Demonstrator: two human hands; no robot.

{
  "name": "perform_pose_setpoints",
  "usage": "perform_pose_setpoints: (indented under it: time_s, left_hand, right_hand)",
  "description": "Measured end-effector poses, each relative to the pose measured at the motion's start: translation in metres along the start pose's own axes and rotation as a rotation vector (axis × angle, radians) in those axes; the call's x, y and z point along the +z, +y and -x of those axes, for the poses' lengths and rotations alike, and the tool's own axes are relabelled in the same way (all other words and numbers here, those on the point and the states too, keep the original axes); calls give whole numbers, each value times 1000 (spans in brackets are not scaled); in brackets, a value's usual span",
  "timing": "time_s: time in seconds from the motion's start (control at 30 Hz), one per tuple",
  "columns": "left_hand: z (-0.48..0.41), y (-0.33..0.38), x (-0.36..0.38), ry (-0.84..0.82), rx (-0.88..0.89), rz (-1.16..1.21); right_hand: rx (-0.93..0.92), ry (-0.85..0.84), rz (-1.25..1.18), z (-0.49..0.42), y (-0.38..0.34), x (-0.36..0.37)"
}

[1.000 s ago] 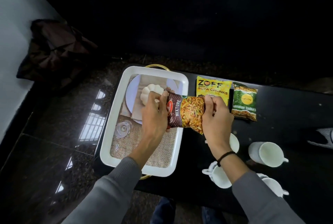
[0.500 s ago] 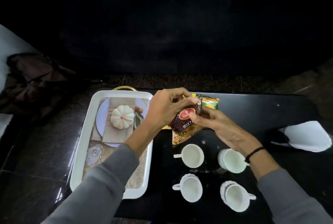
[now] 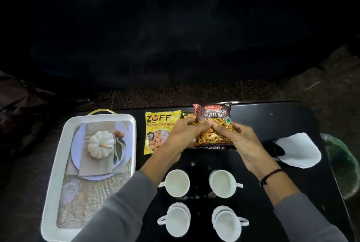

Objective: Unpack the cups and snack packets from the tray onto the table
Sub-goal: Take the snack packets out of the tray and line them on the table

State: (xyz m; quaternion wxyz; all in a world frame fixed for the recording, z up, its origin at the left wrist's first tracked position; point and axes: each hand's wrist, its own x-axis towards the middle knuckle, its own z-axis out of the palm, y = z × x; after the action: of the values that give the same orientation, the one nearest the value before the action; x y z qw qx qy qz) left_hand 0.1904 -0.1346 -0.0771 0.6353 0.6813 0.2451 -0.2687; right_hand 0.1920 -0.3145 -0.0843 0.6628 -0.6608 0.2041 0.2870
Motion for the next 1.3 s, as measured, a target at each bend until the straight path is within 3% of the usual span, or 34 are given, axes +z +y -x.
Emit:
perform_pose_setpoints:
  time_s: [0.23,0.33,0.5,0.63,0.8,0.93,1.3]
  left_hand:
    - [-23,-11,49,55,1,-4]
    - [-34,-12,69,58,-19,-96]
    - [-48,-15,85,123,-48,-230]
    - [-46,-20,91,165,19,-480]
    - [-34,-25,100,247,311,-932]
    - [-34,-32,102,211,336,-1134]
    - [-28,-34,97,263,413,-1008]
  right_hand:
    - [89,177,-26,-12,23,-26]
    - [111,280,89,-20,27,-31]
    - [89,295,354,-37,27,-36]
    - [54,271,605,-42,28,-39]
    - [-176,339,907,-33,31,-36]
    - [-199,306,932,-35,34,-33]
    - [-259,287,980,-27,29,-25]
